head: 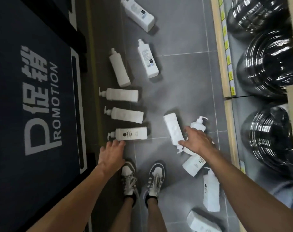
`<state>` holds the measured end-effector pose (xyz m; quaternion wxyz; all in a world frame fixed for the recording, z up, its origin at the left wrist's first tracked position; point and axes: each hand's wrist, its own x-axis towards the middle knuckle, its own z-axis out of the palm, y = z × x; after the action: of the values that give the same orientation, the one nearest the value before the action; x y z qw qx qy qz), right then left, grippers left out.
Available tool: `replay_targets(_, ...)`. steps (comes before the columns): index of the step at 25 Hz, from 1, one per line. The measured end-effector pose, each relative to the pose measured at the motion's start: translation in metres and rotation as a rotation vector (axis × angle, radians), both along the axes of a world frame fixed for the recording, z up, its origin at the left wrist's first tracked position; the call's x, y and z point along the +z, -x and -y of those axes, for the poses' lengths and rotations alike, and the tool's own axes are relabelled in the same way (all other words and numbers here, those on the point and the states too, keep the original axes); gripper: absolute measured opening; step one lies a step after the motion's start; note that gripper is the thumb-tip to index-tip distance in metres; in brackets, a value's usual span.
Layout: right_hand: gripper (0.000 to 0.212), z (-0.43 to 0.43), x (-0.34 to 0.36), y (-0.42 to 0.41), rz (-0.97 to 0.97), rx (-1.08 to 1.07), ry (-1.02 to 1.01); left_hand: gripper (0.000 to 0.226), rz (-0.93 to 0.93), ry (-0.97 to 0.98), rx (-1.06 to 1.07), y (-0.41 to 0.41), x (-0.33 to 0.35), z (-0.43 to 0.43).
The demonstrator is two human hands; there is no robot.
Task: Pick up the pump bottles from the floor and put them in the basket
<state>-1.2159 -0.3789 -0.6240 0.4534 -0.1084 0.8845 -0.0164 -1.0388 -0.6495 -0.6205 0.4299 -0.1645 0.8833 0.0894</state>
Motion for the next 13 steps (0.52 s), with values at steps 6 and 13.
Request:
replay_targets(6,0.062,0.007,-0.094,0.006,-0.003,-0.001,-0.011,0.074,0.016,0.011,-0.045,0.001,-0.095,0.004)
replay_targets(13,0.064,0.001,-0.214,0.011,-0.030,-0.049,-0.093,0.081,0.016,0.043,-0.140,0.028,-0.224,-0.001)
